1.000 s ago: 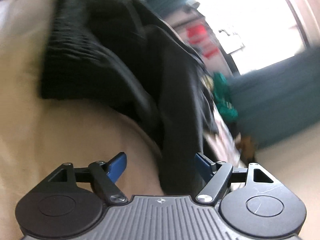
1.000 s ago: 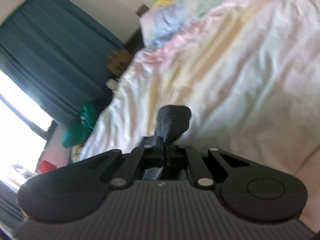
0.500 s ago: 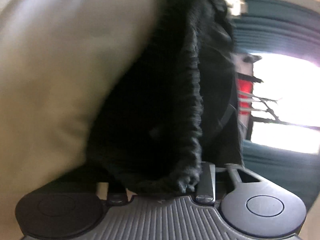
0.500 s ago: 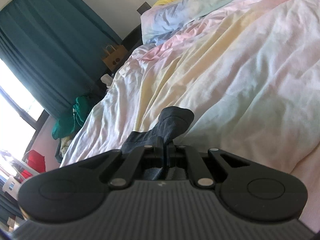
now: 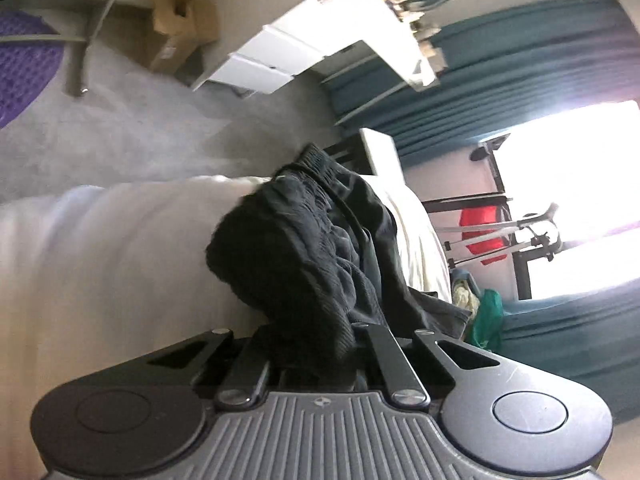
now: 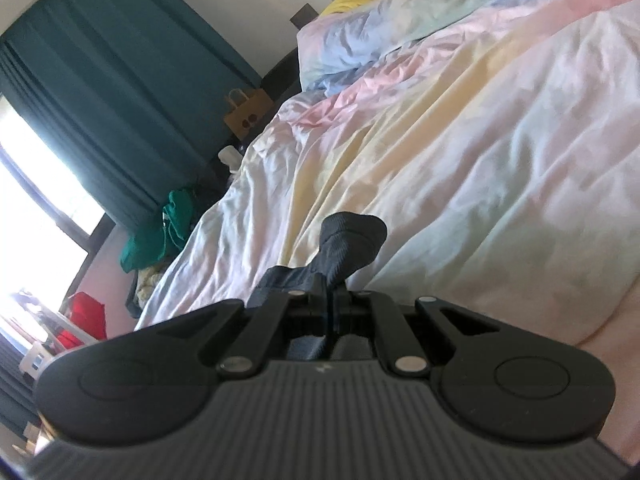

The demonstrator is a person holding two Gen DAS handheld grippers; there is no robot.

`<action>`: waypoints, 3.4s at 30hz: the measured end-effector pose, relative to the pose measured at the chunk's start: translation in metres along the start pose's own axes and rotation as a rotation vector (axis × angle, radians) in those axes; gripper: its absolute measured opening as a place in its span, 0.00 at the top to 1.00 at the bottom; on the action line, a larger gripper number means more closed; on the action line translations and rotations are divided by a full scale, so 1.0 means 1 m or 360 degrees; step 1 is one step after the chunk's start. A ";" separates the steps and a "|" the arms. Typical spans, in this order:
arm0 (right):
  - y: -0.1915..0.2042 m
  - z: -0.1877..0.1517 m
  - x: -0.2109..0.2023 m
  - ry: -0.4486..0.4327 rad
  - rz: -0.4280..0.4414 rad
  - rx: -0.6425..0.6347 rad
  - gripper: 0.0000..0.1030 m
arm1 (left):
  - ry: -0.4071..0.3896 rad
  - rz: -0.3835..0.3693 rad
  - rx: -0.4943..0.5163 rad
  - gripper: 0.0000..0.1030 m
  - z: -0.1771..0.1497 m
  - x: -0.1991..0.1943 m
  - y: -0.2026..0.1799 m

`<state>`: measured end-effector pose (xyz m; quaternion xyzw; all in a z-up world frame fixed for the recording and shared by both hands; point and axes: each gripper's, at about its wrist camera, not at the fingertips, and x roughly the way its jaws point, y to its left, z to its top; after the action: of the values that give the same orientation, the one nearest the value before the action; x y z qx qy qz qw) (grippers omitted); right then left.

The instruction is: Fold clothes

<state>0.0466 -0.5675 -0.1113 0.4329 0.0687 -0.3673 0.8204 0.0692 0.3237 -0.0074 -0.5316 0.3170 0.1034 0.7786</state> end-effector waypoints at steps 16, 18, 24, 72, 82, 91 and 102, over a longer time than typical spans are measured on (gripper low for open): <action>-0.055 -0.006 -0.013 0.0295 -0.0423 0.0014 0.94 | 0.0249 0.0273 0.0125 0.86 0.012 0.012 0.094; -0.053 -0.005 -0.015 0.0278 -0.0423 0.0028 0.92 | 0.0254 0.0263 0.0186 0.82 0.010 0.006 0.096; -0.036 0.001 -0.027 0.0181 -0.0446 -0.0107 0.59 | 0.0167 0.0368 0.0579 0.26 -0.005 -0.031 0.075; 0.189 -0.192 -0.136 0.0353 0.0850 -0.1266 0.26 | -0.0332 -0.0022 0.2018 0.02 -0.290 0.117 -0.130; 0.188 -0.196 -0.120 0.0500 0.0858 -0.1154 0.25 | -0.0284 0.0010 0.1900 0.02 -0.296 0.117 -0.104; 0.237 -0.204 -0.003 0.0889 0.0845 -0.0670 0.25 | -0.0358 -0.0007 0.1880 0.02 -0.310 0.128 -0.089; 0.295 -0.249 0.170 0.0737 0.0554 -0.0405 0.47 | -0.0165 -0.0101 0.1721 0.00 -0.296 0.190 -0.079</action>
<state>0.4161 -0.3661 -0.1428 0.4041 0.2241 -0.1016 0.8810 0.1426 -0.0072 -0.1310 -0.0589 0.2700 -0.0720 0.9584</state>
